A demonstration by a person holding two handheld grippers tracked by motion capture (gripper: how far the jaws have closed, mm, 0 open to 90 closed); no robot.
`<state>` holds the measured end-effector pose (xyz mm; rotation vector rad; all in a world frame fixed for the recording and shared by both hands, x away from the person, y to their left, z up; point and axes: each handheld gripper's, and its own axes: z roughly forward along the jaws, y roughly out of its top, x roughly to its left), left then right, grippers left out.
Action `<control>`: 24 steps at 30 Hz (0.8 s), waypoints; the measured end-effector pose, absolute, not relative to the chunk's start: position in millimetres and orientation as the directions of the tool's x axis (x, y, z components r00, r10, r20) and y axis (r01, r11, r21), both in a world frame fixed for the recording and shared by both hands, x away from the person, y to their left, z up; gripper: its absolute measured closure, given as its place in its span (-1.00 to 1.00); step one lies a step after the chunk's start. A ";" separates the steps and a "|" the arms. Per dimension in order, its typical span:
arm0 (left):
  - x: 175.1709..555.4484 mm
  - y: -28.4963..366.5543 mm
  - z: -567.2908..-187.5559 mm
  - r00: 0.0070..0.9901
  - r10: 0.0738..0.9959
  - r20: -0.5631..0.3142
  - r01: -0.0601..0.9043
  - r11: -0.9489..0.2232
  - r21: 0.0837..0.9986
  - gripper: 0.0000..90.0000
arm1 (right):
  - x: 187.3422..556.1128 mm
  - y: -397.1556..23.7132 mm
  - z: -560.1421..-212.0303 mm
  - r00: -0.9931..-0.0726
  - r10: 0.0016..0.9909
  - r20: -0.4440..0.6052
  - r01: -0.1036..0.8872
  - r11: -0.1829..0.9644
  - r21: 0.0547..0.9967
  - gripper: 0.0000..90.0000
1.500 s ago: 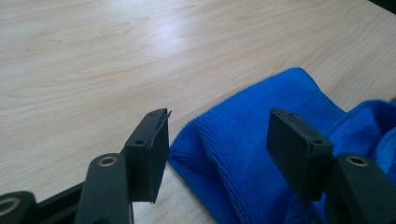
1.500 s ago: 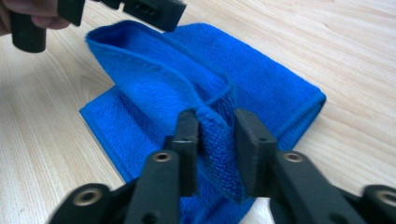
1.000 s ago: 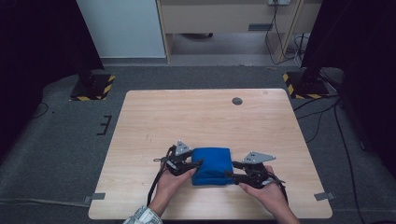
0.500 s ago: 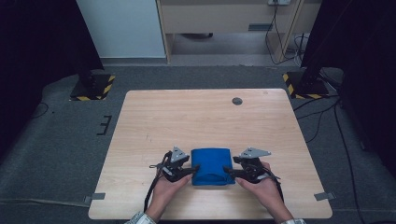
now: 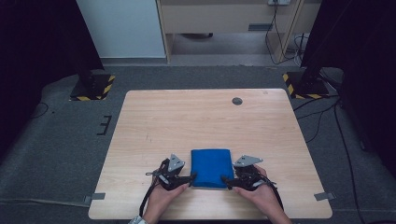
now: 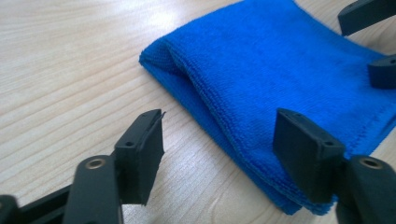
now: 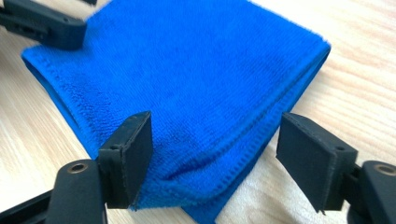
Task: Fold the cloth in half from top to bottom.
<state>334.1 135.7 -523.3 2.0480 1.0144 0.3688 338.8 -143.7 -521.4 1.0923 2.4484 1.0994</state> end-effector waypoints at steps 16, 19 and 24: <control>339.6 142.8 -517.9 0.614 0.782 -0.103 0.537 -0.318 0.782 -0.72 | 341.6 -146.7 -518.4 -0.685 0.722 0.099 0.544 0.417 0.728 -0.65; 341.5 146.0 -515.3 0.606 0.788 -0.111 0.539 -0.304 0.785 -0.78 | 345.6 -146.7 -516.1 -0.678 0.727 0.110 0.549 0.401 0.733 -0.71; 343.3 150.1 -510.4 0.607 0.787 -0.107 0.526 -0.297 0.797 -0.81 | 353.2 -146.9 -508.9 -0.666 0.734 0.129 0.549 0.366 0.751 -0.77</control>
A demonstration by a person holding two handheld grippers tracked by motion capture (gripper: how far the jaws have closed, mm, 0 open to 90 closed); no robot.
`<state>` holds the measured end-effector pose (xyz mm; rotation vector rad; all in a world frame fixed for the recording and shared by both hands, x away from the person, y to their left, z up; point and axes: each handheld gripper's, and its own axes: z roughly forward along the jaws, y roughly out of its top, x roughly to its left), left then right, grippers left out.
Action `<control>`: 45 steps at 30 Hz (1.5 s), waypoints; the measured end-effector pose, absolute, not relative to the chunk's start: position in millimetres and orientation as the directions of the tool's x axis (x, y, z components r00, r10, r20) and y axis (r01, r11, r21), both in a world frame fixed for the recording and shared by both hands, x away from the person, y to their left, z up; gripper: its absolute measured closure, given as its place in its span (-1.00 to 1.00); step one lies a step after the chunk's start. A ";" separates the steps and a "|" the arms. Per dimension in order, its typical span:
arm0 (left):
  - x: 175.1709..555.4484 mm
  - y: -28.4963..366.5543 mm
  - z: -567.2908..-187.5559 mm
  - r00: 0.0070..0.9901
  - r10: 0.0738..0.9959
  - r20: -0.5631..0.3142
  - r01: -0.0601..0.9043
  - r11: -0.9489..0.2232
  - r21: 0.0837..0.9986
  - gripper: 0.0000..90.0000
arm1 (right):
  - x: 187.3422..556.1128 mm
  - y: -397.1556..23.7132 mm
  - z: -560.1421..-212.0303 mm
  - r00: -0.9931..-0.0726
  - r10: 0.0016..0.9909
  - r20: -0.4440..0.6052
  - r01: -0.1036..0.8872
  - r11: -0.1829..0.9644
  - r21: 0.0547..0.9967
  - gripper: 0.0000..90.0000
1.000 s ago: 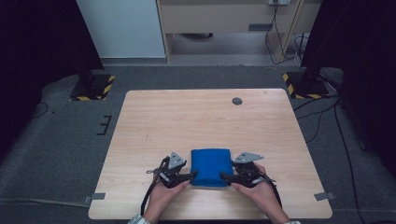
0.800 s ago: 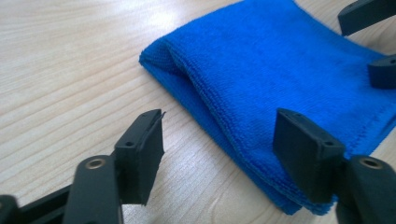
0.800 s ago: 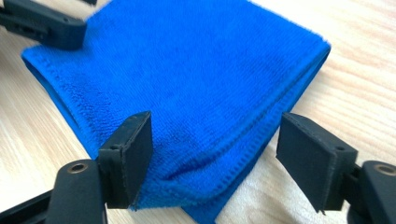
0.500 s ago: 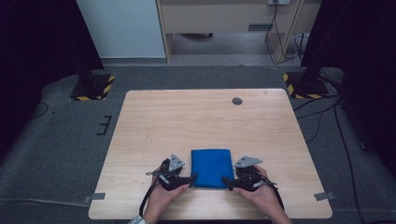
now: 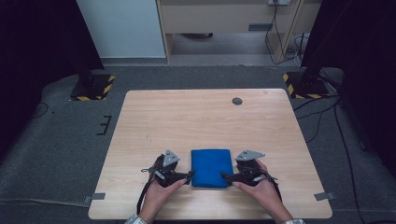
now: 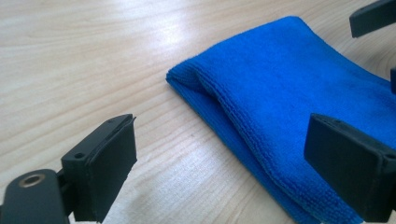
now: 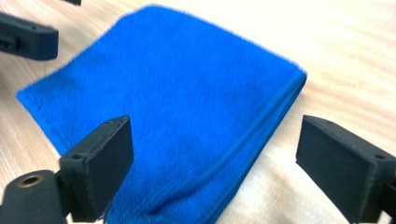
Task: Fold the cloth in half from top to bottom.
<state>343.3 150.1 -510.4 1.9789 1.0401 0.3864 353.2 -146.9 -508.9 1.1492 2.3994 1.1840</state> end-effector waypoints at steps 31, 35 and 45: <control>364.5 211.2 -494.3 0.485 0.867 -0.110 0.541 -0.199 0.817 -0.85 | 372.8 -199.9 -469.8 -0.604 0.784 0.140 0.530 0.264 0.806 -0.81; 363.2 214.5 -494.2 0.480 0.870 -0.109 0.543 -0.197 0.816 -0.85 | 370.7 -209.9 -471.4 -0.586 0.798 0.143 0.534 0.247 0.809 -0.81; 362.5 220.0 -495.8 0.480 0.876 -0.049 0.545 -0.254 0.799 -0.85 | 364.1 -244.1 -480.9 -0.519 0.844 0.132 0.541 0.205 0.816 -0.80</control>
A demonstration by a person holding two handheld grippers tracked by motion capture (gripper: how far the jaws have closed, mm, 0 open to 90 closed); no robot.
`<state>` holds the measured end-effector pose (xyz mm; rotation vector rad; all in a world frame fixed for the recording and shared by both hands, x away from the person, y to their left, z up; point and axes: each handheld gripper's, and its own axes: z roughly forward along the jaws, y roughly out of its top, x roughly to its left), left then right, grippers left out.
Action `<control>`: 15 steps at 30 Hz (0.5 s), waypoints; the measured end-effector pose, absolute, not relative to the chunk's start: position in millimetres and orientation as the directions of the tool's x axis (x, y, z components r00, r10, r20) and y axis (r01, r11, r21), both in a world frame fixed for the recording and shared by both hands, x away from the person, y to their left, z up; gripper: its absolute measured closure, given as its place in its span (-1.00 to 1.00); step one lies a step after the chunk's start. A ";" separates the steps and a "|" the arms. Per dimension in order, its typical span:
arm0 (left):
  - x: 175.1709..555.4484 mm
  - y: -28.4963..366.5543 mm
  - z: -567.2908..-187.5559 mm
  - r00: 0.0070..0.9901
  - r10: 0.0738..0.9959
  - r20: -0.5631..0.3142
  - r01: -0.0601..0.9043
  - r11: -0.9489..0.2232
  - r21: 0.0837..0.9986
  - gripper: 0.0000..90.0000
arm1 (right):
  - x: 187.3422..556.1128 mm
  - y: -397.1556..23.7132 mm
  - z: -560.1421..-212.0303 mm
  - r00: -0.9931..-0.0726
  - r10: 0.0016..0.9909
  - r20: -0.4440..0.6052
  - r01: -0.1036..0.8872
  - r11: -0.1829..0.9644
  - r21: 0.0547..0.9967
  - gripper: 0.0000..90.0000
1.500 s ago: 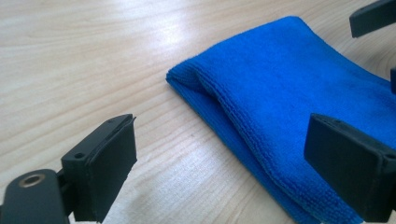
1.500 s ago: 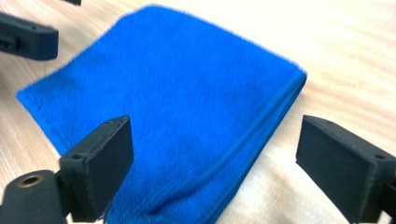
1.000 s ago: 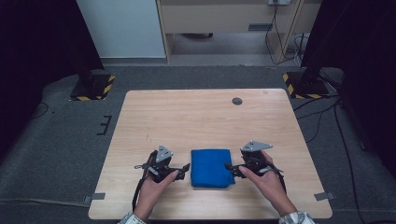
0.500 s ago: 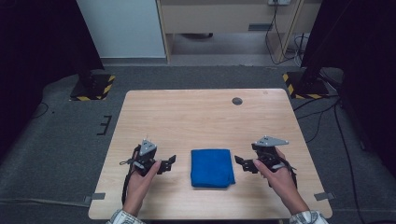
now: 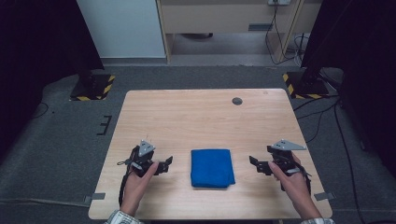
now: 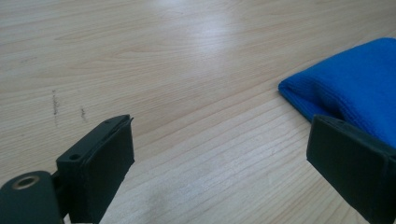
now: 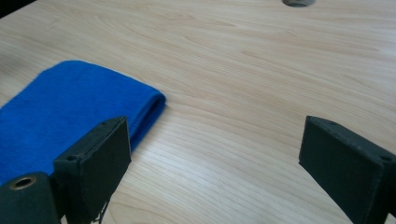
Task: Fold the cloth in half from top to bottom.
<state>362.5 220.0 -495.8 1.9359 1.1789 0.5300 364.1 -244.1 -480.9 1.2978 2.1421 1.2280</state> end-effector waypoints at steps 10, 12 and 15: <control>365.7 223.7 -501.5 0.469 0.883 -0.034 0.565 -0.270 0.780 -0.85 | 362.1 -272.8 -497.7 -0.441 0.883 0.160 0.574 0.140 0.807 -0.79; 368.0 224.1 -504.1 0.470 0.882 -0.025 0.572 -0.283 0.770 -0.85 | 364.6 -276.9 -501.8 -0.425 0.890 0.165 0.581 0.128 0.804 -0.78; 372.8 226.4 -508.3 0.471 0.882 -0.012 0.584 -0.302 0.754 -0.85 | 369.6 -279.7 -507.3 -0.410 0.896 0.171 0.593 0.120 0.796 -0.78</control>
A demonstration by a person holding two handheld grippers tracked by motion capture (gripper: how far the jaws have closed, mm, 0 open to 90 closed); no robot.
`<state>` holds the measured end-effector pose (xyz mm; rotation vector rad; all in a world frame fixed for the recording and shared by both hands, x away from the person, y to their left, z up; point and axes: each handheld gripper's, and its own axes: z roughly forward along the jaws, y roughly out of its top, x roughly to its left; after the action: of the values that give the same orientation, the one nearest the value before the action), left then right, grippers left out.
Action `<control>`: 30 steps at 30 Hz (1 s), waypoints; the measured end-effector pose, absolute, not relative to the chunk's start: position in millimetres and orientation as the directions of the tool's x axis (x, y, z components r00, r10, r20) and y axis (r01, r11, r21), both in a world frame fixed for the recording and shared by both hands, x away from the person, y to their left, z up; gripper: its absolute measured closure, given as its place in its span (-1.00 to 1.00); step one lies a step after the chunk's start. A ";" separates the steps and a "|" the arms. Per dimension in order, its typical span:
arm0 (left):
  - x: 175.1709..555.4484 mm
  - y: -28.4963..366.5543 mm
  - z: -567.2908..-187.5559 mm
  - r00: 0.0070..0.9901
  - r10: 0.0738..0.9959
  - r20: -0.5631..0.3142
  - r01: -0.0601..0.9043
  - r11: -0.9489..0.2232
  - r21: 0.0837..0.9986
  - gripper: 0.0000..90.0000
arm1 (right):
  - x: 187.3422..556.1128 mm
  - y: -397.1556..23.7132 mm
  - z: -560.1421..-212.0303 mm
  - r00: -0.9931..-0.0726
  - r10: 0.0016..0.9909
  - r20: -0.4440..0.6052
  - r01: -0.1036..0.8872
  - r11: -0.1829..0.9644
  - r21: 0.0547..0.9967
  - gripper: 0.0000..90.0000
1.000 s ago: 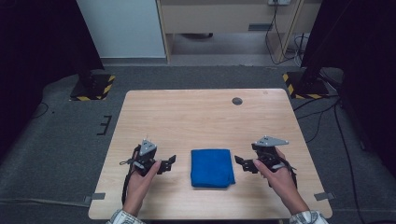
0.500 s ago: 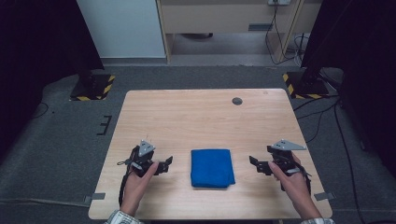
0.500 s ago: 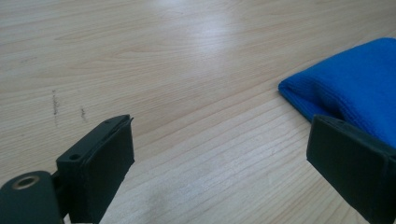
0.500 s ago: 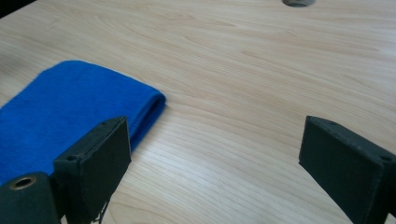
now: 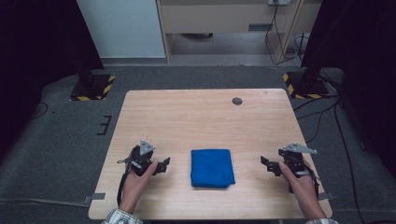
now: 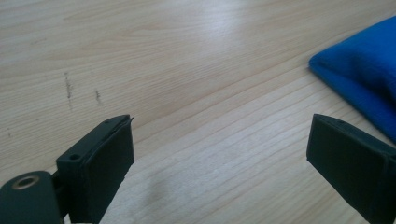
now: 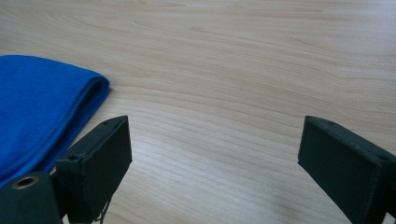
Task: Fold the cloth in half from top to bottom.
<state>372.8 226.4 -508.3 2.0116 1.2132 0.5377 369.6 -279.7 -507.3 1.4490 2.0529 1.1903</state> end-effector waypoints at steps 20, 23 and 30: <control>411.9 246.7 -526.2 0.415 0.910 0.023 0.661 -0.318 0.680 -0.85 | 431.2 -278.3 -531.2 -0.321 0.927 0.195 0.666 0.074 0.742 -0.73; 413.7 246.7 -528.7 0.409 0.912 0.025 0.669 -0.318 0.672 -0.85 | 437.2 -273.3 -535.4 -0.300 0.933 0.201 0.676 0.060 0.734 -0.74; 413.5 246.8 -534.1 0.403 0.915 0.006 0.666 -0.298 0.683 -0.91 | 438.8 -261.7 -538.0 -0.290 0.949 0.125 0.659 0.103 0.745 -0.75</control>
<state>413.5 246.8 -534.1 2.0628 1.3424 0.5376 438.8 -261.7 -538.0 1.5709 2.0015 1.0203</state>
